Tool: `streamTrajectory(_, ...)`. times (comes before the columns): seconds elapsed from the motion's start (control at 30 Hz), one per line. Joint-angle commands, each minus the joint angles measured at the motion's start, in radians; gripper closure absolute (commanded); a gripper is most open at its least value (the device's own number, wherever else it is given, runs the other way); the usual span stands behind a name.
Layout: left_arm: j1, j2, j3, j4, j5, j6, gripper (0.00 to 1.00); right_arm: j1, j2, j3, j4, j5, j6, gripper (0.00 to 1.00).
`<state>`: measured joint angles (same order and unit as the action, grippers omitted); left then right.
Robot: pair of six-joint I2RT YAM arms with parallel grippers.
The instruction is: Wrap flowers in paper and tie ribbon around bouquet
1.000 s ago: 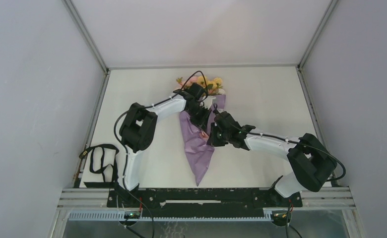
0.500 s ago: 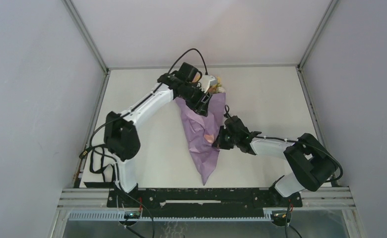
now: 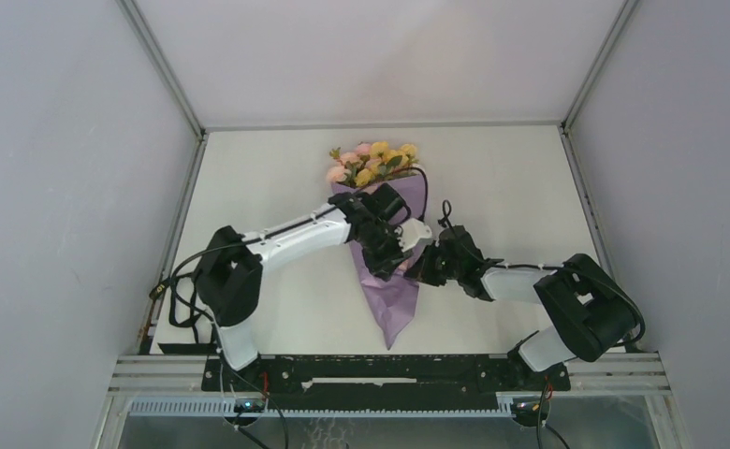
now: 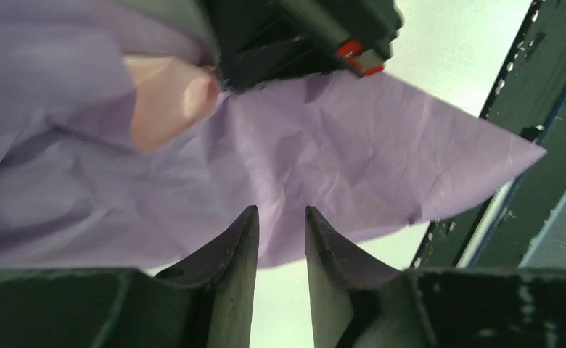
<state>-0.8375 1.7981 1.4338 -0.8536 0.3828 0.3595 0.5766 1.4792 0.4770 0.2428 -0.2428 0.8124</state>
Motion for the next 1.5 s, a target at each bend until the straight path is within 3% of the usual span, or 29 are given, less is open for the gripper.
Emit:
streamTrajectory(0.0,-0.098,0.026,-0.030,0.151,-0.094,0.055,0.63,-0.035,-0.018,-0.038,0.128,-0.032,0.065,0.94)
streamTrajectory(0.2,-0.201,0.081,-0.106,0.206,-0.097,0.109,0.54,-0.086,-0.025,-0.099,0.196,-0.046,0.117,0.86)
streamTrajectory(0.47,-0.250,0.155,-0.155,0.237,-0.146,0.179,0.47,-0.162,-0.074,-0.110,0.167,-0.025,0.110,0.78)
streamTrajectory(0.63,-0.261,0.170,-0.176,0.236,-0.159,0.204,0.46,-0.293,-0.127,-0.089,0.086,-0.057,0.008,0.77)
streamTrajectory(0.73,-0.261,0.181,-0.187,0.237,-0.167,0.215,0.45,-0.349,-0.184,-0.030,0.000,-0.141,-0.143,0.74)
streamTrajectory(0.9,-0.261,0.194,-0.181,0.233,-0.169,0.214,0.45,-0.433,-0.239,0.056,-0.050,-0.361,-0.309,0.54)
streamTrajectory(1.0,-0.260,0.199,-0.176,0.230,-0.173,0.217,0.46,-0.485,-0.155,0.119,-0.061,-0.404,-0.309,0.48)
streamTrajectory(1.33,-0.261,0.205,-0.172,0.225,-0.182,0.211,0.46,-0.467,0.179,0.323,0.069,-0.588,-0.275,0.28)
streamTrajectory(1.4,-0.261,0.206,-0.170,0.223,-0.182,0.207,0.46,-0.449,0.227,0.358,0.107,-0.636,-0.260,0.29)
streamTrajectory(1.47,-0.261,0.205,-0.171,0.223,-0.185,0.204,0.46,-0.427,0.268,0.394,0.124,-0.659,-0.261,0.41)
